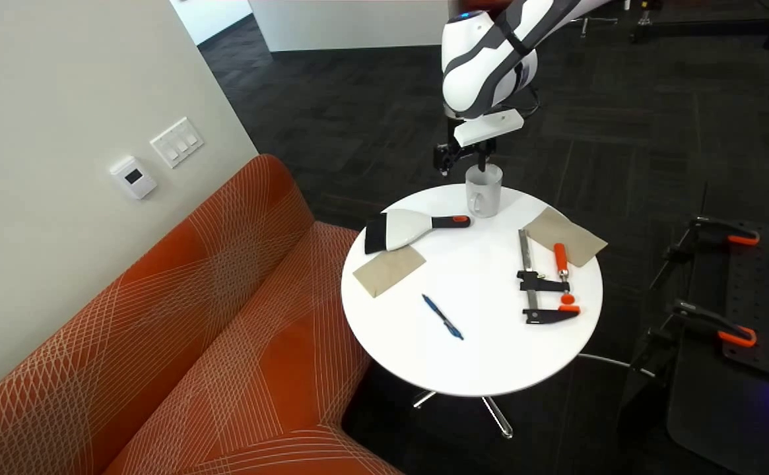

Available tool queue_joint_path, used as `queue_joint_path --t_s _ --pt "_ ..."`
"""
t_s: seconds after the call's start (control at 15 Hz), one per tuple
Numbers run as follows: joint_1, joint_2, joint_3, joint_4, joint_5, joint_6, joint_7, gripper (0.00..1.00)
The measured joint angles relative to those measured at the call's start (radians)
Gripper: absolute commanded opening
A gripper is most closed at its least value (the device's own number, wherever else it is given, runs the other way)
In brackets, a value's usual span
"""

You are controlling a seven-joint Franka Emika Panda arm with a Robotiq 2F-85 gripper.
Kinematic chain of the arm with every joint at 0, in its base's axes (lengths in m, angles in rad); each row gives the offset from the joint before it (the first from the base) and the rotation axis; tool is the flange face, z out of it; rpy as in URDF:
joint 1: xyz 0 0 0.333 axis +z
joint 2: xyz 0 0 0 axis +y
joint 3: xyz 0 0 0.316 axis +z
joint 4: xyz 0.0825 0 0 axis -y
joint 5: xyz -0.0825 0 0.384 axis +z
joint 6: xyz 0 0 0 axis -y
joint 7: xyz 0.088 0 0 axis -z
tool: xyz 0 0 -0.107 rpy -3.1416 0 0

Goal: Put the cup on the other side of the small broom

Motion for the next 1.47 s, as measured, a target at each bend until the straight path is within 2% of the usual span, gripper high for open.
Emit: queue_joint_path --t_s 0.6,0.67,0.73,0.87,0.93,1.33,1.47 --pt "0.000 0.108 -0.013 0.087 0.000 -0.005 0.050 1.00" --pt "0.000 0.116 -0.016 0.095 0.000 -0.010 0.053 0.94" --pt "0.000 0.124 -0.019 0.104 0.000 -0.019 0.053 0.72" --pt "0.000 0.138 -0.024 0.119 0.000 -0.030 0.055 0.67" --pt "0.000 0.144 -0.027 0.126 0.000 -0.030 0.056 0.61" --pt "0.002 0.159 -0.033 0.145 -0.001 -0.030 0.056 0.13" --pt "0.005 0.160 -0.034 0.146 -0.002 -0.032 0.056 0.01"
